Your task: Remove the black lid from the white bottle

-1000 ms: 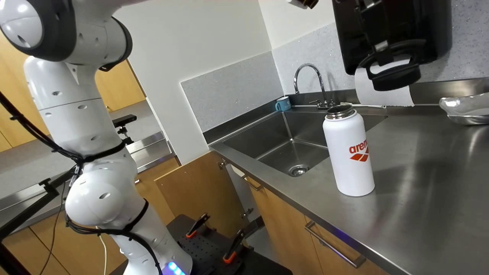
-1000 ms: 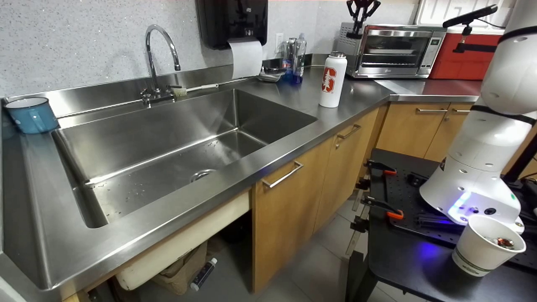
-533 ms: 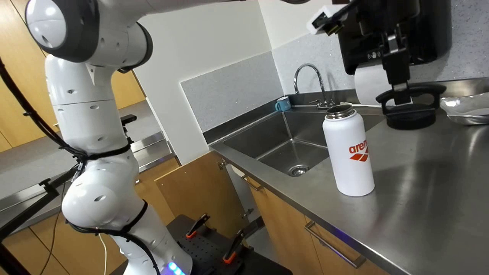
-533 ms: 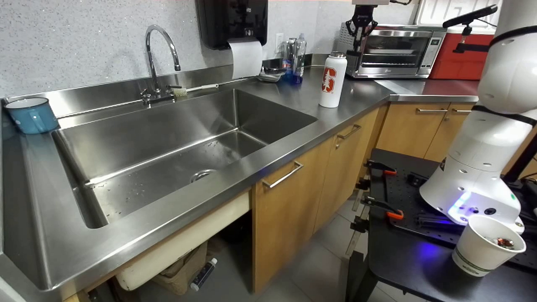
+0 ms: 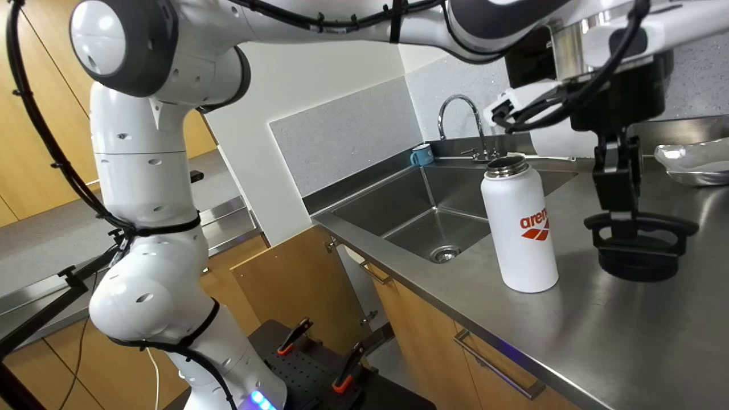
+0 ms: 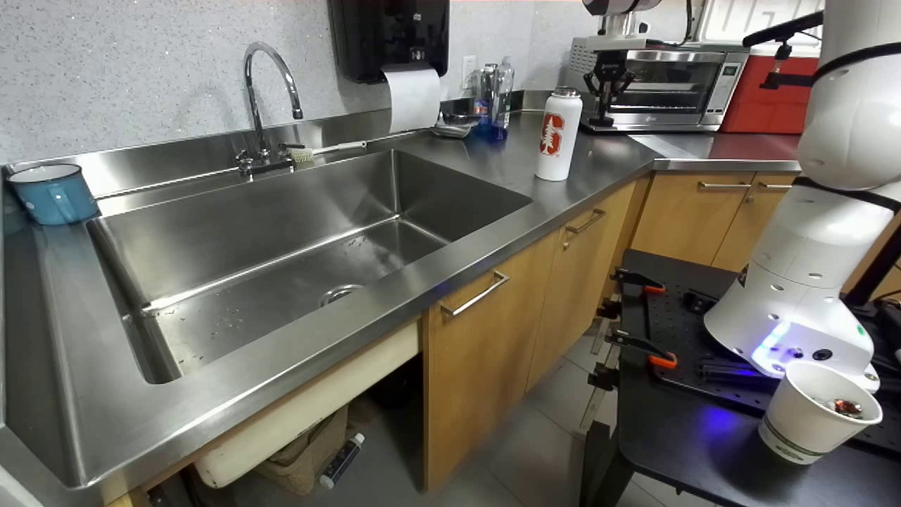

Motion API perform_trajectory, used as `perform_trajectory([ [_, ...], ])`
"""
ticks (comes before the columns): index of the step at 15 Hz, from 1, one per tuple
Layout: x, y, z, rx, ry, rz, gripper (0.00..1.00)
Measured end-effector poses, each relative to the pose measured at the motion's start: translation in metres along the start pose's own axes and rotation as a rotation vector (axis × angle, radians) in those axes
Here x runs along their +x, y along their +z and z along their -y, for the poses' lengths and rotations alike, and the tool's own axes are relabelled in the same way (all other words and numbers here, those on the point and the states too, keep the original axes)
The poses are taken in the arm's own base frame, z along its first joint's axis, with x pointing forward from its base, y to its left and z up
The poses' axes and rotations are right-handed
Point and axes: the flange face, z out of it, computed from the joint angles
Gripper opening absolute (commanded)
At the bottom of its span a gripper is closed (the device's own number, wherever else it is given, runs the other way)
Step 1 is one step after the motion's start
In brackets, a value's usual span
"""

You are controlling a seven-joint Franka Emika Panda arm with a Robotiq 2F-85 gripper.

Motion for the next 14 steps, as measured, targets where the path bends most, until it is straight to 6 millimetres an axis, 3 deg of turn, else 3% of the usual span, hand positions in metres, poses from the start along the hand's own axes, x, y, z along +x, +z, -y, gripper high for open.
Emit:
perform_trajectory([
  [7,0.0,0.075,-0.006,-0.053,0.261,-0.023,0.05],
  [14,-0.007,0.11,-0.002,-0.097,0.481,-0.017,0.05],
])
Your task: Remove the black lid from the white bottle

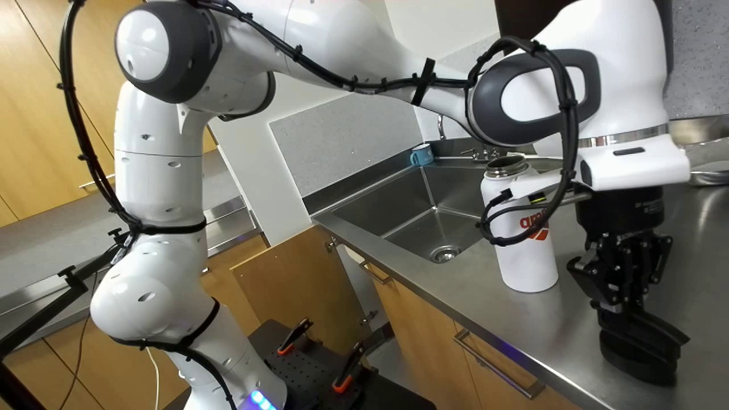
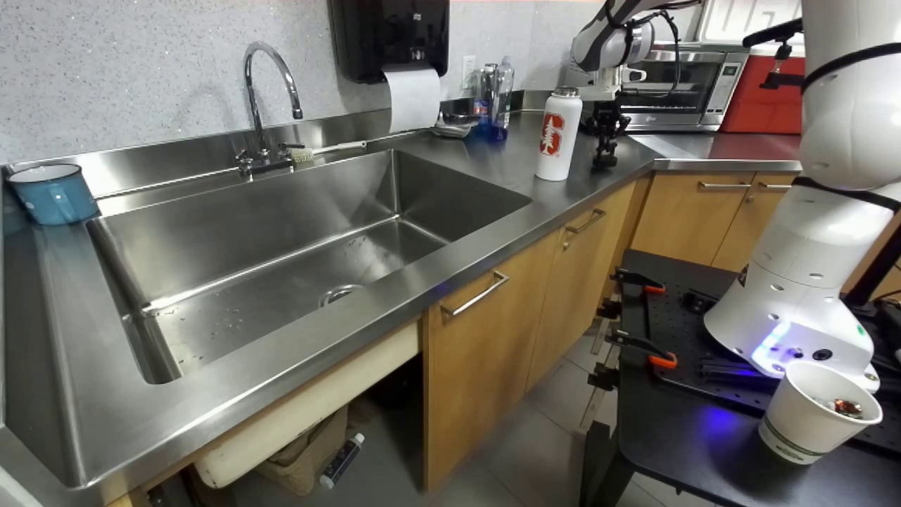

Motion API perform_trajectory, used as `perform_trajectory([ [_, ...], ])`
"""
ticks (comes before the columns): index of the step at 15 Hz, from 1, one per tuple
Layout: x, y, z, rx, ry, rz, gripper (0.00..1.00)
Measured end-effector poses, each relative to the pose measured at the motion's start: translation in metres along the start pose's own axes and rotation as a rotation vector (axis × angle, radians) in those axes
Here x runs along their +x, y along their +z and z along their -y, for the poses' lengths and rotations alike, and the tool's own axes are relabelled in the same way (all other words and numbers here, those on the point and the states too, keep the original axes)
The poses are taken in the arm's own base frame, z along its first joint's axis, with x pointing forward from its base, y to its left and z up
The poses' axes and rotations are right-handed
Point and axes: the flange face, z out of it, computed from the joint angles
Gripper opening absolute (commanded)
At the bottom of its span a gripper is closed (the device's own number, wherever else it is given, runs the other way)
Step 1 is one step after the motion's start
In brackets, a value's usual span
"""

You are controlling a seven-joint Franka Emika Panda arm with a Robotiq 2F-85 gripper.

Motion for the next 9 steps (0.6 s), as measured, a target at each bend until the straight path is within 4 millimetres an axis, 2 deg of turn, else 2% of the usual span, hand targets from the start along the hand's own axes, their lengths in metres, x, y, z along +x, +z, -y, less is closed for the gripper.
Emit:
perform_trajectory([
  [2,-0.003,0.004,0.002,-0.007,0.032,-0.001,0.47],
  [6,-0.008,0.003,0.005,-0.01,0.065,-0.009,0.75],
  [9,-0.004,-0.013,0.007,0.018,0.081,-0.015,0.97],
])
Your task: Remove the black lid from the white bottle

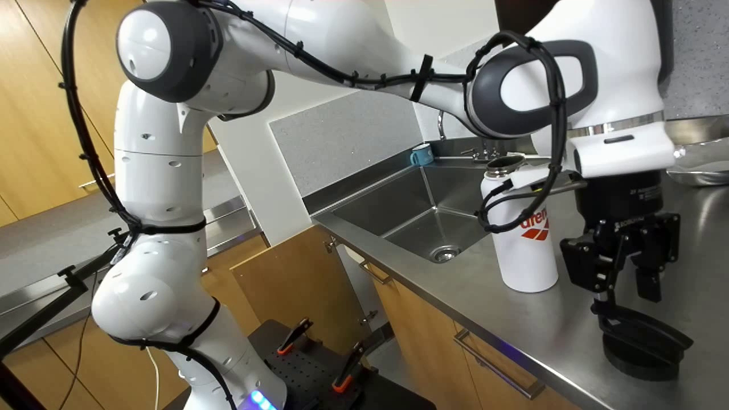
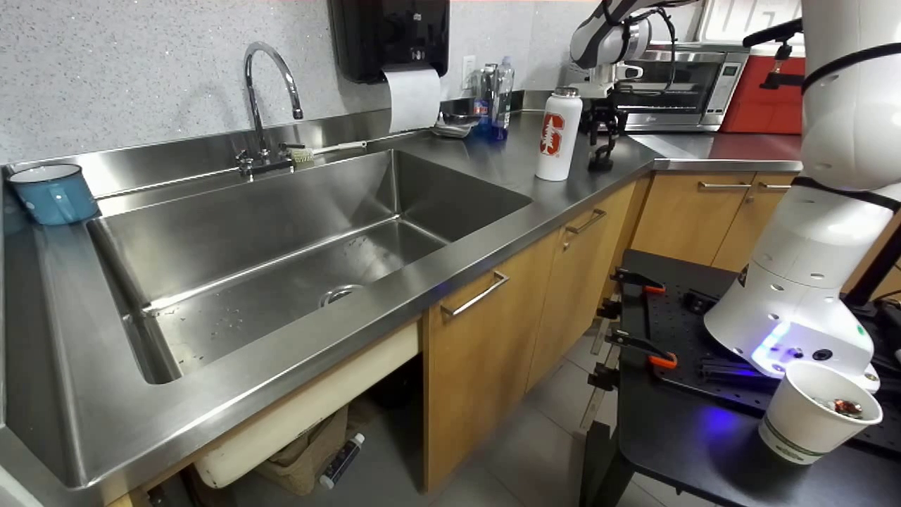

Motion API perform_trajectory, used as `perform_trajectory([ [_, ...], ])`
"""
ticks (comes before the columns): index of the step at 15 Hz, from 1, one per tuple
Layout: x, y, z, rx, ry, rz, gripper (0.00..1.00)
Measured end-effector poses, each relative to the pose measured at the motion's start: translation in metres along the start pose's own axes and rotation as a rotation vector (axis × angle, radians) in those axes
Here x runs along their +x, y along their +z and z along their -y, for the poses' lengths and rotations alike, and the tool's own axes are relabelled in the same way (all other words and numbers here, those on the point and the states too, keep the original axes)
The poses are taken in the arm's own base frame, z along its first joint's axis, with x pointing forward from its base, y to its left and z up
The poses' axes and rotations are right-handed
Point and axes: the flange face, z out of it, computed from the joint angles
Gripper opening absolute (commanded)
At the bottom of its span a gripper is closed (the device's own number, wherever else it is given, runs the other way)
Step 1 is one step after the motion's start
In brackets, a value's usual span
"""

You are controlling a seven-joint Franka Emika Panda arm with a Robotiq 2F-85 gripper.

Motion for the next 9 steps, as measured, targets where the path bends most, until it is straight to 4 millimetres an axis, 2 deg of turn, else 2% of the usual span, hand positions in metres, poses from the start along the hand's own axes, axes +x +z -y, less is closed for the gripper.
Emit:
perform_trajectory([
  [2,0.009,-0.027,-0.004,0.037,0.006,0.013,1.0],
  [4,0.023,-0.067,-0.015,0.084,-0.019,0.029,1.0],
  [9,0.051,-0.182,-0.067,0.196,-0.111,0.055,1.0],
])
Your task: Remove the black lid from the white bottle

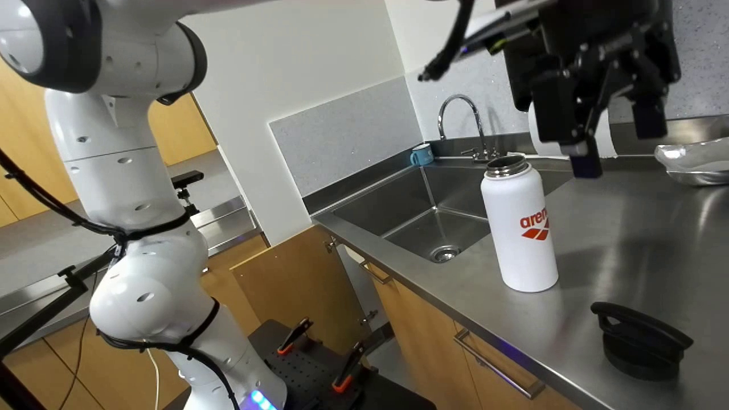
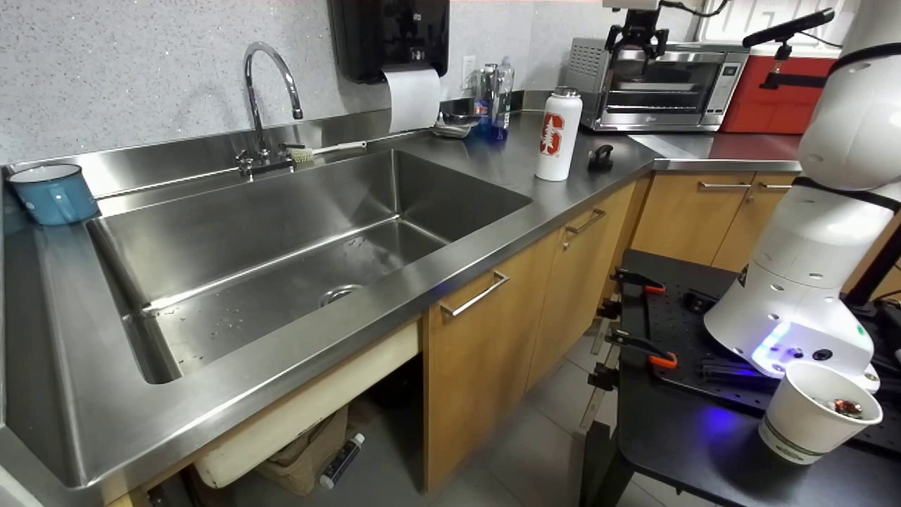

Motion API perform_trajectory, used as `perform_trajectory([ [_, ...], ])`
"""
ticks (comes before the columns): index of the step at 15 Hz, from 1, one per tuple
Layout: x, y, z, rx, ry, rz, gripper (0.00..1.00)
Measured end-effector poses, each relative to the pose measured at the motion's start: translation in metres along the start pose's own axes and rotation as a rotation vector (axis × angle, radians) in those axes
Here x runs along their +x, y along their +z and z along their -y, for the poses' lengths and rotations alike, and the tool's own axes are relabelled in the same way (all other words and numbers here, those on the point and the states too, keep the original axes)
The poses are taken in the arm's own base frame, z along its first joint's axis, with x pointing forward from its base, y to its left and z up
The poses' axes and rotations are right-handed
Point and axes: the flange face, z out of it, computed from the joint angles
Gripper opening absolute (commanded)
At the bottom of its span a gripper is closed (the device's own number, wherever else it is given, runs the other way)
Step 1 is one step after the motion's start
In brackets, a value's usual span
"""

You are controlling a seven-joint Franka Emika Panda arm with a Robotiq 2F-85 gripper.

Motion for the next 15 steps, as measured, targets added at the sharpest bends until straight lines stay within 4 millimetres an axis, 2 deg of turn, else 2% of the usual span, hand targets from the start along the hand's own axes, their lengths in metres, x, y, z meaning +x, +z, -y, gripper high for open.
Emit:
perform_trajectory([
  [3,-0.003,-0.056,-0.016,0.072,-0.042,0.002,1.0],
  [6,-0.012,-0.09,-0.022,0.134,-0.088,-0.001,1.0],
  [10,-0.028,-0.11,-0.02,0.174,-0.134,-0.001,1.0],
  [15,-0.042,-0.116,-0.013,0.187,-0.164,0.001,1.0],
])
